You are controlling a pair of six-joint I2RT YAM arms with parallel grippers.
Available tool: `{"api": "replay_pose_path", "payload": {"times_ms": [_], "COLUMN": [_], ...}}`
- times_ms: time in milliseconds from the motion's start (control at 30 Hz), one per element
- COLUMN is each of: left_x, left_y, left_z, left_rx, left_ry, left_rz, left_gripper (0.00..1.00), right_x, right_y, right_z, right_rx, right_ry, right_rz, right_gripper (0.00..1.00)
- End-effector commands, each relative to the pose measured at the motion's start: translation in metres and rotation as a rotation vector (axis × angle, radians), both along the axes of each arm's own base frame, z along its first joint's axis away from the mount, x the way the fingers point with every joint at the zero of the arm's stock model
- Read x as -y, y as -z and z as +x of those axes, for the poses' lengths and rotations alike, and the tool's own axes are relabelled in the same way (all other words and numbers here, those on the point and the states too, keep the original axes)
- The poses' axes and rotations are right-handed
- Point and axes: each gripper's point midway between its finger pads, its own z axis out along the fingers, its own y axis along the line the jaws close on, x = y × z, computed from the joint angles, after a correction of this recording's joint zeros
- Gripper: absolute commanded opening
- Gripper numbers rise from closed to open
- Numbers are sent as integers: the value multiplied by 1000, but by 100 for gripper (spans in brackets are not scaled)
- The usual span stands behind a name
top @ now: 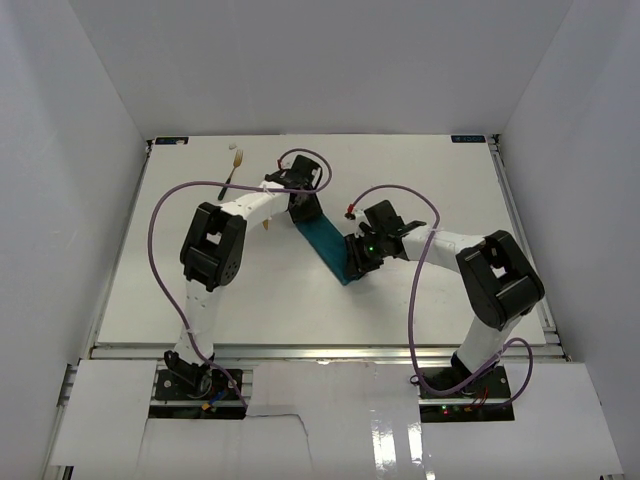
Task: Fold the napkin into a case and place the utensils inside
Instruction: Pick up the knife at the center of the board.
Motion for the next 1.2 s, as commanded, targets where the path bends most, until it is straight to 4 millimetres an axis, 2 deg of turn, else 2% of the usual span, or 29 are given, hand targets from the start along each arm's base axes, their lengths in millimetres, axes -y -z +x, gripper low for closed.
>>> {"api": "replay_pose_path", "payload": {"times_ms": [0,67,133,167,200,233,267,300,333,367,400,433,467,500,533,633,700,733,800,867,900,933,1000,1067,1100,1133,1167], "left_x": [-23,-20,-14,-14,-14,-16,-20,-25,-30,-35,-49,-58,-65,-82,-89,-114,-130,-132,-139,-142,-139,-136,-134,-134,-134,-134,-133], "left_y": [3,-5,-33,-45,-71,-82,-94,-104,-118,-123,-127,-133,-132,-132,-131,-119,-105,-100,-84,-71,-60,-56,-47,-41,-31,-26,-20], "left_z": [-2,-5,-3,-2,0,1,3,4,2,4,8,11,14,21,25,44,61,66,86,96,103,106,111,114,115,115,114], "left_rx": [-21,-18,28,55,107,135,174,198,227,241,254,270,272,276,277,287,287,290,292,286,279,281,278,279,263,255,244], "left_ry": [-53,-35,-6,15,20,31,43,43,49,49,32,28,23,19,22,60,74,120,165,240,276,309,353,374,376,371,375], "left_rz": [68,47,13,12,-5,-1,21,31,33,41,63,70,80,95,100,136,160,172,191,249,258,261,277,293,295,293,289], "left_gripper": [50,52,57,66,71,76,87,96,98,98,98,98,98,98,98,98,98,98,98,95,92,90,90,90,89,87,79], "right_x": [18,20,16,15,12,10,7,2,1,-1,-3,-3,-2,-1,1,20,45,60,86,102,107,112,115,118,120,120,119], "right_y": [19,15,-5,-16,-37,-49,-65,-88,-100,-111,-128,-135,-141,-151,-154,-162,-170,-166,-174,-168,-171,-164,-158,-142,-136,-130,-119], "right_z": [5,10,20,23,25,28,30,29,30,29,26,27,27,27,29,41,53,57,62,61,59,57,54,50,48,46,41], "right_rx": [3,11,74,101,146,182,214,264,288,311,342,357,365,388,397,437,493,505,549,544,553,539,525,491,477,462,432], "right_ry": [72,73,53,41,32,20,9,0,-1,-8,-14,-5,3,14,32,164,309,373,489,548,565,577,580,574,573,566,550], "right_rz": [-112,-143,-130,-114,-84,-64,-37,13,38,66,100,114,125,136,136,92,36,-1,-35,-51,-49,-56,-63,-85,-93,-98,-102], "right_gripper": [33,34,35,35,36,37,38,40,46,48,51,54,58,61,69,72,77,79,95,90,90,90,90,90,90,90,90]}}
